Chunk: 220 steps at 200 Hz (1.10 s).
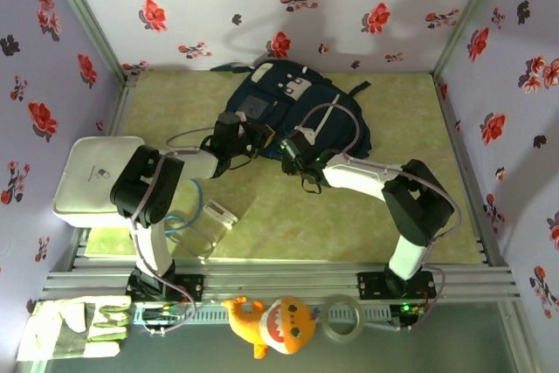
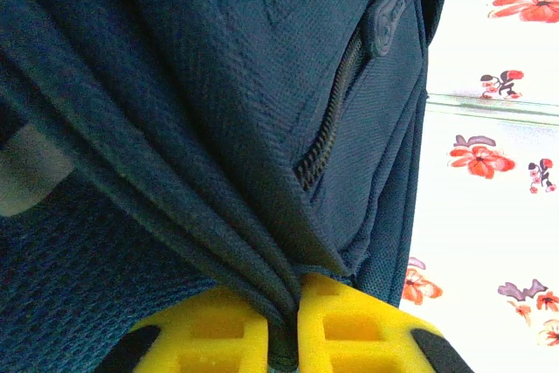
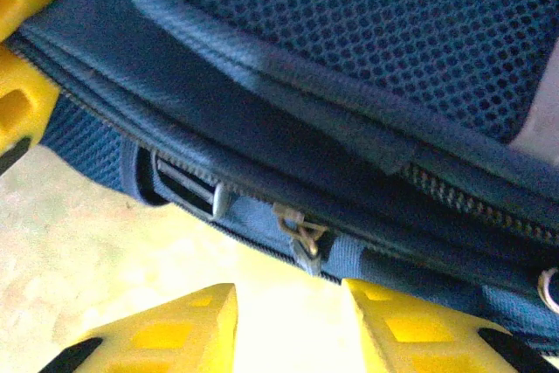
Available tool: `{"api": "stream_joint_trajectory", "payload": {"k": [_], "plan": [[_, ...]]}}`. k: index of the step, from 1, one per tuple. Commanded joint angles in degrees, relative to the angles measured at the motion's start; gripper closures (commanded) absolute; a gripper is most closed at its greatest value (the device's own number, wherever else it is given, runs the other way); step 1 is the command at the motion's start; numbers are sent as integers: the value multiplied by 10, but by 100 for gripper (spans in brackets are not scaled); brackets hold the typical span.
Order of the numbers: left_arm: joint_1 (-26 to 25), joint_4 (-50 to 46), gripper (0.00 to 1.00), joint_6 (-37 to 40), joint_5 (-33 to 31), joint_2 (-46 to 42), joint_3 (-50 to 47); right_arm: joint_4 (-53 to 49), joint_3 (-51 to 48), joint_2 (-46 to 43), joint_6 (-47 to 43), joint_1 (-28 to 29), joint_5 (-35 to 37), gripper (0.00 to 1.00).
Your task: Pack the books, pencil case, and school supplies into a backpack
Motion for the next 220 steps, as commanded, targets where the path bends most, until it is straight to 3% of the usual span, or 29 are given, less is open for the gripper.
{"api": "stream_joint_trajectory", "payload": {"k": [1,110,162,189,220], "plan": [[-5,43,100,9,16,-5,9,21,22,21,24,-5,30,67],[-5,45,100,4,17,-6,7,38,62,57,-1,-2,132,76],[-6,46,100,-2,17,-6,10,10,73,57,42,9,191,70],[-6,46,100,-1,17,-4,12,16,57,37,48,28,197,72],[-7,49,100,-1,18,-4,11,95,-6,7,53,32,187,75]]}}
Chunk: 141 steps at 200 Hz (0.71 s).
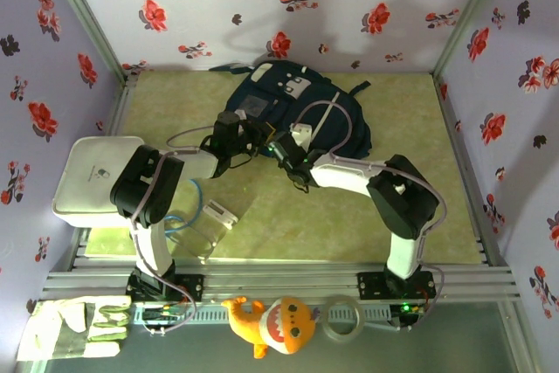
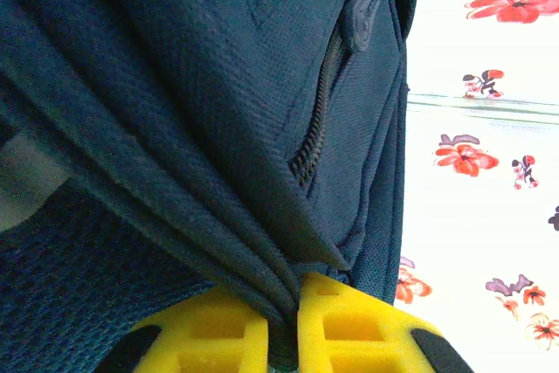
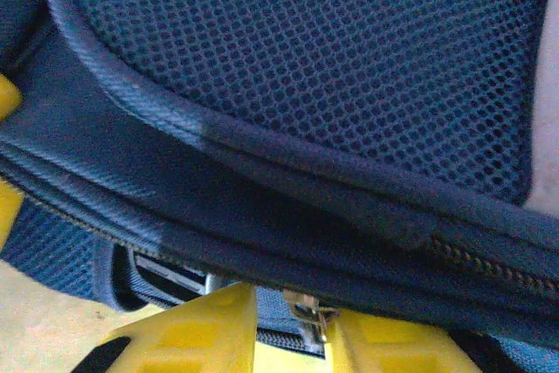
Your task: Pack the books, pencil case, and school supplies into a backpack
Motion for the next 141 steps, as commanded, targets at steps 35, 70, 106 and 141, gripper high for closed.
{"api": "stream_joint_trajectory", "payload": {"k": [35,70,106,141], "plan": [[-6,31,100,-1,19,-5,9,43,-17,-25,5,0,50,74],[-7,32,100,-2,19,-9,5,29,11,3,2,-4,48,73],[-7,32,100,-1,19,-13,3,17,27,23,17,-7,50,78],[-7,32,100,0,19,-11,3,-20,41,27,30,-13,63,90]]}}
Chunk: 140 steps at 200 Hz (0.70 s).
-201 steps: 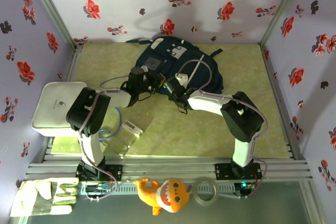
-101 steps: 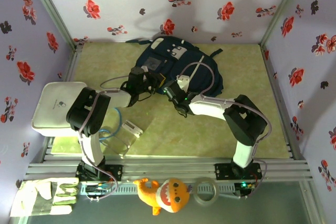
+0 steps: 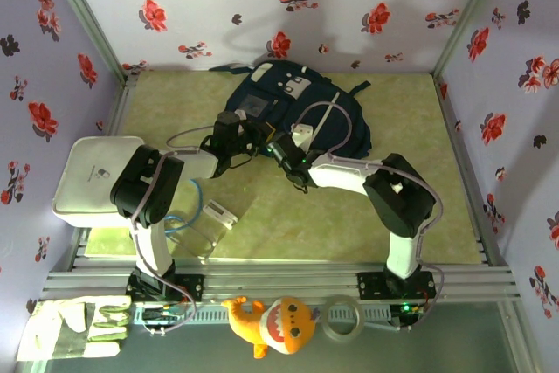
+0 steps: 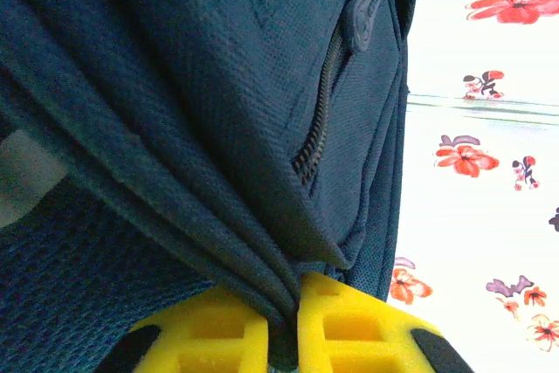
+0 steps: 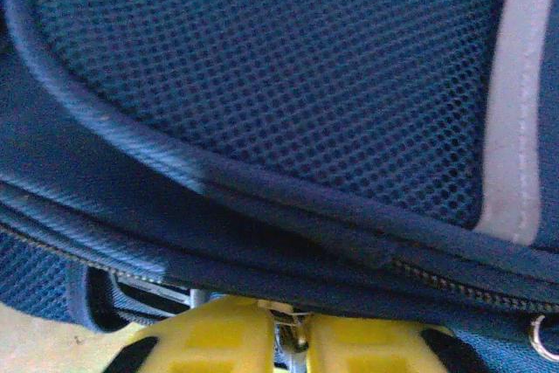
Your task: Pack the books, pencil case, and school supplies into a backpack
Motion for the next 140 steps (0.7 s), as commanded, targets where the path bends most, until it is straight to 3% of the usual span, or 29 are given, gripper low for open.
{"api": "stream_joint_trajectory", "payload": {"k": [1,29,107,140], "plan": [[-7,32,100,0,20,-11,2,-8,23,6,16,-11,37,90],[-2,26,100,3,19,-9,5,-41,11,-20,20,-11,42,96],[26,-5,100,34,19,-6,5,-152,-122,-133,66,-45,58,97],[28,-12,100,38,19,-5,9,-128,-110,-127,5,-61,15,95]]}}
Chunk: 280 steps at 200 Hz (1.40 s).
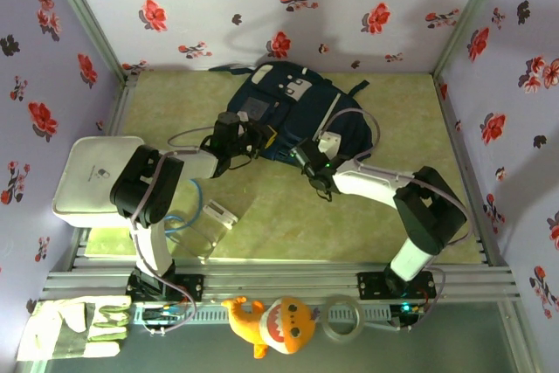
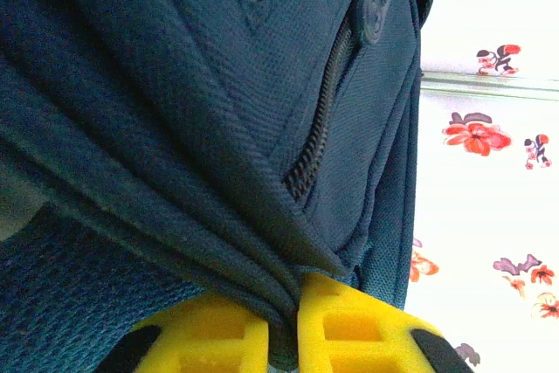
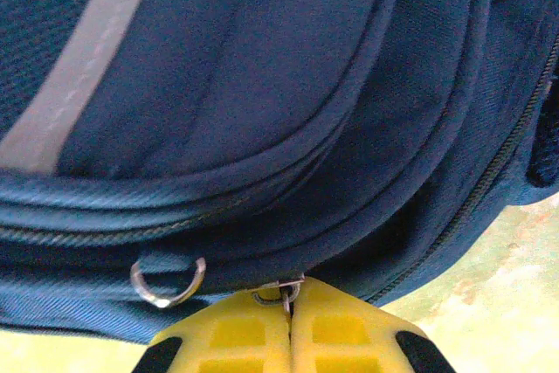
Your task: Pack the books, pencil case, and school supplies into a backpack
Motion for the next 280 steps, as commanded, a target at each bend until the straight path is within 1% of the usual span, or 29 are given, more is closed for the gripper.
{"api": "stream_joint_trajectory", "payload": {"k": [1,29,57,84,94,106,123,142,154,169,182,198,205,222,225,238,256,280], "plan": [[22,6,100,26,-10,-5,10,-45,1,-5,-32,-19,11,95],[22,3,100,26,-9,-6,11,-28,30,18,-89,-23,-18,90],[21,2,100,27,-8,-6,12,-11,39,31,-116,-28,-40,83],[21,1,100,27,-5,-7,15,-5,44,40,-133,-30,-49,82],[21,1,100,27,-5,-6,15,-6,45,42,-136,-30,-48,83],[21,0,100,28,-5,-6,16,-7,43,40,-135,-30,-40,90],[24,-4,100,33,-5,-5,16,-7,33,28,-130,-34,-23,94],[31,-9,100,37,-5,-6,15,-13,17,6,-119,-47,1,95],[37,-14,100,43,-5,-5,14,-27,12,-4,-107,-66,5,96],[43,-27,100,58,2,-4,18,-32,7,-14,-105,-88,-6,96],[46,-42,100,77,16,-2,27,-24,12,-18,-131,-91,-19,97],[50,-69,100,107,29,-3,36,-12,30,-18,-169,-87,-66,99],[52,-82,94,120,33,-6,37,-4,38,-15,-187,-81,-94,99],[63,-113,72,150,32,-22,30,7,70,0,-234,-57,-132,100],[66,-117,70,155,32,-25,28,7,78,4,-242,-51,-152,100],[78,-130,61,170,31,-43,13,2,114,26,-267,-30,-179,100],[98,-142,54,186,31,-72,-11,8,158,62,-284,-9,-226,100],[118,-142,49,193,31,-112,-45,17,215,109,-289,12,-271,100]]}}
